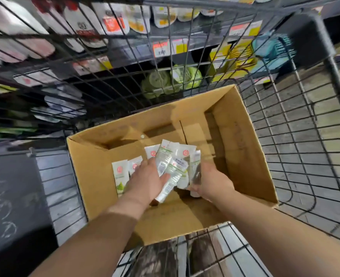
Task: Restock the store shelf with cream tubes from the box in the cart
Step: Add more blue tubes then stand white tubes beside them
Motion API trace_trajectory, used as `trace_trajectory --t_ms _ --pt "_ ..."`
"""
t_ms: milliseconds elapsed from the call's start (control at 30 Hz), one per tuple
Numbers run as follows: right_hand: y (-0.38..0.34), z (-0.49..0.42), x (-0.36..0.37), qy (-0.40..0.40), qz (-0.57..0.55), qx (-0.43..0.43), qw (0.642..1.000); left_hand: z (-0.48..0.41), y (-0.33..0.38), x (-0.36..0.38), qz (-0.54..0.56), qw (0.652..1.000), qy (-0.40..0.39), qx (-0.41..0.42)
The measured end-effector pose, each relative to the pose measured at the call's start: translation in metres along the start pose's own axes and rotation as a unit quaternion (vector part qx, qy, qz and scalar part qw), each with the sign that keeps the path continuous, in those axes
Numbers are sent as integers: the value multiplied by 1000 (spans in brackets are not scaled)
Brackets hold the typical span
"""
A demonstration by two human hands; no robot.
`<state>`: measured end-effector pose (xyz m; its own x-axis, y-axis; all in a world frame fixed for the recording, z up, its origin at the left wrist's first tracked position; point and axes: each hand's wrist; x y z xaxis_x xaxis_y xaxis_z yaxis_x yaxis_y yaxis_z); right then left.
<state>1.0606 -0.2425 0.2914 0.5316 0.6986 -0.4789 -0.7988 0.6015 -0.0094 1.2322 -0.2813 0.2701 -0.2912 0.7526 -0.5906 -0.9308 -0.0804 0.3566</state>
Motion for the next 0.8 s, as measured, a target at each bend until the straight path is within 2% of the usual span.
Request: trace_trajectory --t_ms 233,433,567,800 --pt "-4 -9 12 31 -56 11 998 -21 -1 4 63 997 29 -42" --pt "-4 2 3 18 -52 -28 998 -6 0 -5 112 991 29 -74" --pt "-3 26 -17 34 -83 -69 994 24 6 -23 161 980 49 -109" --pt "-19 103 -70 44 -189 -172 966 98 28 -78 242 957 111 -116"
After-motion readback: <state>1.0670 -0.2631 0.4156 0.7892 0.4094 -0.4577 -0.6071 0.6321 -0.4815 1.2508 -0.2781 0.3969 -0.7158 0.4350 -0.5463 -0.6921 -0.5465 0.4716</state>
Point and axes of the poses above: each hand's wrist, its own z-axis away from the middle knuckle, its own x-axis out of the palm, y = z × x, and after that the axes turned 5 degrees about x, right-handed
